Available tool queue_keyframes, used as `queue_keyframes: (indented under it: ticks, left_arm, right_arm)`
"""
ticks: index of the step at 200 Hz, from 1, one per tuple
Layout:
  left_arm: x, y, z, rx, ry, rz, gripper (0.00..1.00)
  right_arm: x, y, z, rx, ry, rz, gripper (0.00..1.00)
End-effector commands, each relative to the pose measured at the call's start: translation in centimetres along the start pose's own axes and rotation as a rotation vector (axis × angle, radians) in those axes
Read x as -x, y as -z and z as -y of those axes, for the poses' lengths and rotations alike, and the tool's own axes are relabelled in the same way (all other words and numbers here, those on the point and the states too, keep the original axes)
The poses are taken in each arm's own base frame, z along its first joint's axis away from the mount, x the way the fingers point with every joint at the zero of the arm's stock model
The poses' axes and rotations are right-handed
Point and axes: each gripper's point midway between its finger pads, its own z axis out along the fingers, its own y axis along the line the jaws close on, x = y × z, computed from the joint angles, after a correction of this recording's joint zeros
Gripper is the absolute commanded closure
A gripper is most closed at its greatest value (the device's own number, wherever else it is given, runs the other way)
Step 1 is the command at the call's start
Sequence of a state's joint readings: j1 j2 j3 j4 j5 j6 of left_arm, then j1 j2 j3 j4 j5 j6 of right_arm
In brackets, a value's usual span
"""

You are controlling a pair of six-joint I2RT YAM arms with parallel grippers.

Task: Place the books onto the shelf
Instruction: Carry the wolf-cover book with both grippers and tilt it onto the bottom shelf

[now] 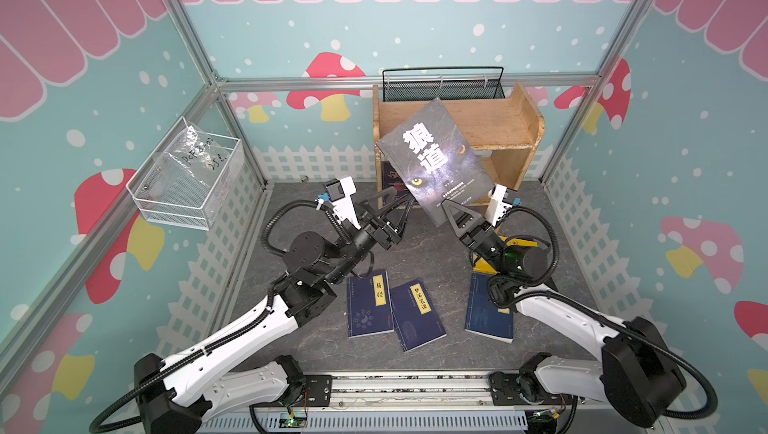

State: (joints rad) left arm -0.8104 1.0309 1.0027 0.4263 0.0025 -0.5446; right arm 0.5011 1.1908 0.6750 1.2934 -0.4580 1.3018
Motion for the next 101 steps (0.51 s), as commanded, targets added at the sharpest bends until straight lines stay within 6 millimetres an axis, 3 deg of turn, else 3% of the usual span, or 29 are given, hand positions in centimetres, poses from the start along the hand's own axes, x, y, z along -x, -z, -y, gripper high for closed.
queue_keyframes:
  ticks: [1,35,78,101]
  left_arm:
    - [1.0,1.3,-0.4,0.038,-0.086,-0.081,0.16]
    - [1.1,2.0,-2.2,0.039,-0.057,-0.192,0.12]
    - [0.5,0.9,-1.1,-0.18,0.076,-0.254,0.12]
    - [0.4,0.8,0.1,-0.28,0.098,-0.242,0.12]
  right_arm:
    - [-0.2,0.5,-3.2,0.005,0.111,-0.155,1.0]
    - [0.1,2.2,-5.5,-0.056,0.208,-0.268,1.0]
    - [-0.2,3.2,-8.0,-0.039,0.226,-0.34,1.0]
    - [-0.7,3.3,-7.1,-0.046,0.195,-0.355,1.0]
